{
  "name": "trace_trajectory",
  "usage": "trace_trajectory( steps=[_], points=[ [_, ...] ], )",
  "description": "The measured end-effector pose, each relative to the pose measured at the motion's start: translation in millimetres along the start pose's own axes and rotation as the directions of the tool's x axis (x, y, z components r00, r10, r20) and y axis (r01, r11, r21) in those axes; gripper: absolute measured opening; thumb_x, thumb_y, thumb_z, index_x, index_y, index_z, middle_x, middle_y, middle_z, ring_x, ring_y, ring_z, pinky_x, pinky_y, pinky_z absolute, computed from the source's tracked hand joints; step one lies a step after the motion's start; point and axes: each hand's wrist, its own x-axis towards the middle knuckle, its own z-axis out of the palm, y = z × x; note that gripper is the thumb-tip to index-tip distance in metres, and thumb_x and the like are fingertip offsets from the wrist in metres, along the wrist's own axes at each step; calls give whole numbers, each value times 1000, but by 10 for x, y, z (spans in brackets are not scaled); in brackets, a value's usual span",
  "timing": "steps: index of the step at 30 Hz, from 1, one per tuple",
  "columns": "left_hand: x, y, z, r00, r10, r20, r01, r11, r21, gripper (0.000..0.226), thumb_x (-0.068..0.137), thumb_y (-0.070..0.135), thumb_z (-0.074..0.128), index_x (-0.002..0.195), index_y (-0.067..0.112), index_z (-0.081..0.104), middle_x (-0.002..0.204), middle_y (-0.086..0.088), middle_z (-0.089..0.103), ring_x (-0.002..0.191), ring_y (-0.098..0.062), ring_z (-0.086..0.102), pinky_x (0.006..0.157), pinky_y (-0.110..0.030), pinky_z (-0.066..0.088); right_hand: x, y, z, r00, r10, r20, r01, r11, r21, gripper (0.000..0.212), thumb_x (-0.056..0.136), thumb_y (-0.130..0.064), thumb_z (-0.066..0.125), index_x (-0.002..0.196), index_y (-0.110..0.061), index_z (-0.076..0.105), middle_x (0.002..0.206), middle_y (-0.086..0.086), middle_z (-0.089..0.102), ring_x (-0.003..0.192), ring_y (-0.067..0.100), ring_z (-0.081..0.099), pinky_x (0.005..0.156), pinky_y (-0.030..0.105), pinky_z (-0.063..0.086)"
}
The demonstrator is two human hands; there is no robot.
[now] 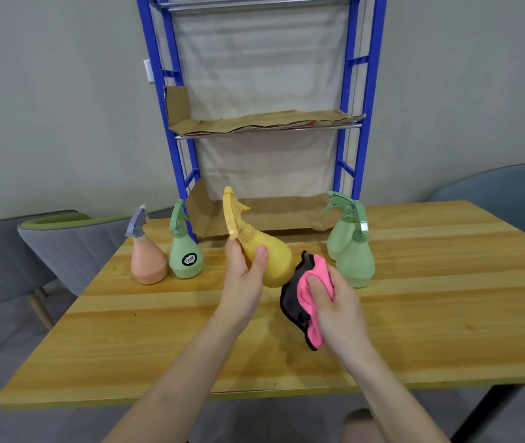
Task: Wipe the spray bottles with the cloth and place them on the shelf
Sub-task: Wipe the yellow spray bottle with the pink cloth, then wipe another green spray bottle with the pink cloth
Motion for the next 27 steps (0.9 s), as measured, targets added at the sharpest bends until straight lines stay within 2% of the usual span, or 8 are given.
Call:
trace_trajectory(
  steps=[2,6,9,11,14,18,23,27],
  points=[
    [109,-101,38,999,-35,-8,36,993,115,26,105,35,60,128,38,50,131,2,50,117,4,51,103,-26,42,36,8,-109,999,35,-10,-35,999,-6,29,109,-34,52,137,-41,52,115,-13,67,102,4,67,75,20,53],
    [314,-277,261,999,-49,12,44,955,294,30,100,33,67,127,23,59,122,-1,54,106,7,51,91,-15,40,126,4,-281,992,84,-99,-80,996,39,25,108,-32,54,131,-38,48,117,-9,64,103,8,64,70,23,47],
    [494,-428,451,998,-52,22,39,921,387,31,96,43,68,121,26,60,120,1,58,116,-17,53,100,-39,45,188,23,-398,982,-3,-190,8,1000,25,23,107,-25,57,121,-44,57,112,-18,66,101,-1,62,73,13,46],
    [595,-489,559,998,-65,22,51,915,400,28,95,47,68,115,29,59,118,1,58,118,-25,53,101,-45,46,229,61,-458,976,-37,-213,43,999,23,27,106,-22,59,124,-42,62,113,-21,68,104,-6,62,78,10,48],
    [725,-574,735,998,-50,45,27,912,410,25,96,44,70,111,26,62,115,1,58,112,-23,54,98,-43,47,320,125,-519,970,-42,-241,47,999,15,31,105,-21,60,133,-33,65,119,-17,71,110,-1,64,88,17,51],
    [885,-760,969,994,-81,72,39,889,457,34,95,39,73,119,16,67,119,-6,60,116,-27,55,99,-42,45,413,211,-553,963,-24,-268,34,999,32,28,104,-20,62,128,-33,68,113,-14,73,106,4,67,86,23,51],
    [1051,-897,1154,993,-117,21,91,864,496,56,92,36,77,140,16,54,137,-4,60,133,-25,51,112,-45,44,448,270,-574,967,-6,-254,13,1000,25,30,104,-24,63,132,-33,67,114,-15,73,107,3,66,86,23,53],
    [1192,-879,1227,980,-194,-33,189,877,441,62,88,32,83,138,15,50,137,-5,60,133,-25,53,111,-43,46,470,307,-580,965,-2,-262,8,1000,24,29,104,-24,64,131,-33,68,113,-14,74,106,6,68,89,32,57]
  ],
)
